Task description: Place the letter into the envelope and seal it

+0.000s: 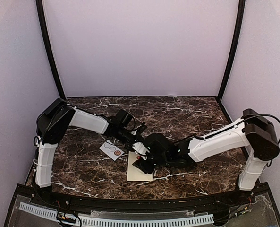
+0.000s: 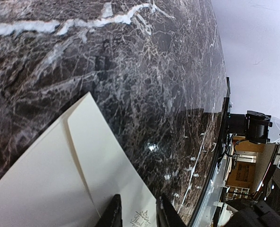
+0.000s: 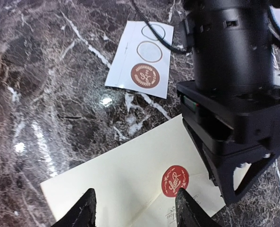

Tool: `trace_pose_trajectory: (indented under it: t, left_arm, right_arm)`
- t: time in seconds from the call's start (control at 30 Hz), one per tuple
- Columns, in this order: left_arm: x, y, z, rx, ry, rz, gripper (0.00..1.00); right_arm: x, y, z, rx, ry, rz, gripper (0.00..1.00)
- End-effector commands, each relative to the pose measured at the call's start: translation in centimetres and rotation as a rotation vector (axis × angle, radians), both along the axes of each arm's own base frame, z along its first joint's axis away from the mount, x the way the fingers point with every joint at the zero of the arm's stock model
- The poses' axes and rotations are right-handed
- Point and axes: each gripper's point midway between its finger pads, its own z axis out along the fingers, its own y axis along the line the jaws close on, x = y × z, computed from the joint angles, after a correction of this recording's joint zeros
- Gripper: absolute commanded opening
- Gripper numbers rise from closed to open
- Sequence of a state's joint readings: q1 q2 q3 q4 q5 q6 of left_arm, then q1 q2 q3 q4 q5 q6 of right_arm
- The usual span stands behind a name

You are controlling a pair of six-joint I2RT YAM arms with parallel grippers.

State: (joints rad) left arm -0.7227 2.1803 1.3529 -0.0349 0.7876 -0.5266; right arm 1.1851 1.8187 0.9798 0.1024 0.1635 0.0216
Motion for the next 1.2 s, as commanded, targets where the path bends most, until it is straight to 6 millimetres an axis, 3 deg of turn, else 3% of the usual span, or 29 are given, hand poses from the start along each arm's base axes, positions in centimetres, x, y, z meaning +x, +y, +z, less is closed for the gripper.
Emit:
trace_pose_trajectory:
  t: [0.0, 0.17, 0.27, 0.5, 0.57, 0.73, 0.83, 1.0, 1.17]
  left_arm:
    - [-0.9, 1.3, -1.5, 0.071, 0.033, -0.002, 0.25]
    - [-0.4, 0.7, 0.7, 0.020, -0.027, -0.024, 0.29]
    - [-0.2, 0.2, 3.0, -0.030, -0.084, -0.043, 0.31]
    - [0.4, -0.3, 9.5, -0.135, -0.251, -0.079, 0.36]
    - [0.4, 0.1, 10.5, -0.128, -0.286, -0.072, 0.36]
    - [0.8, 2.8, 10.4, -0.060, -0.300, 0.011, 0.36]
    - [0.3, 5.0, 9.4, -0.018, -0.282, 0.077, 0.35]
    - [-1.0, 7.8, 6.9, 0.032, -0.224, 0.166, 0.29]
    - [-2.0, 8.9, 4.6, 0.048, -0.182, 0.208, 0.23]
  right_arm:
    - [-1.2, 0.1, 5.0, 0.154, 0.032, 0.004, 0.57]
    - [-0.3, -2.2, 8.6, 0.303, 0.083, -0.080, 0.57]
    - [0.3, -3.7, 10.5, 0.401, 0.114, -0.127, 0.57]
    - [1.9, -6.2, 11.5, 0.515, 0.176, -0.230, 0.51]
    - [2.1, -6.5, 11.6, 0.530, 0.195, -0.251, 0.48]
    - [3.3, -7.2, 9.8, 0.514, 0.249, -0.345, 0.35]
    - [4.0, -7.4, 8.2, 0.491, 0.287, -0.390, 0.29]
    - [3.8, -5.7, 5.9, 0.437, 0.360, -0.355, 0.12]
    - [3.6, -3.9, 4.6, 0.415, 0.414, -0.307, 0.03]
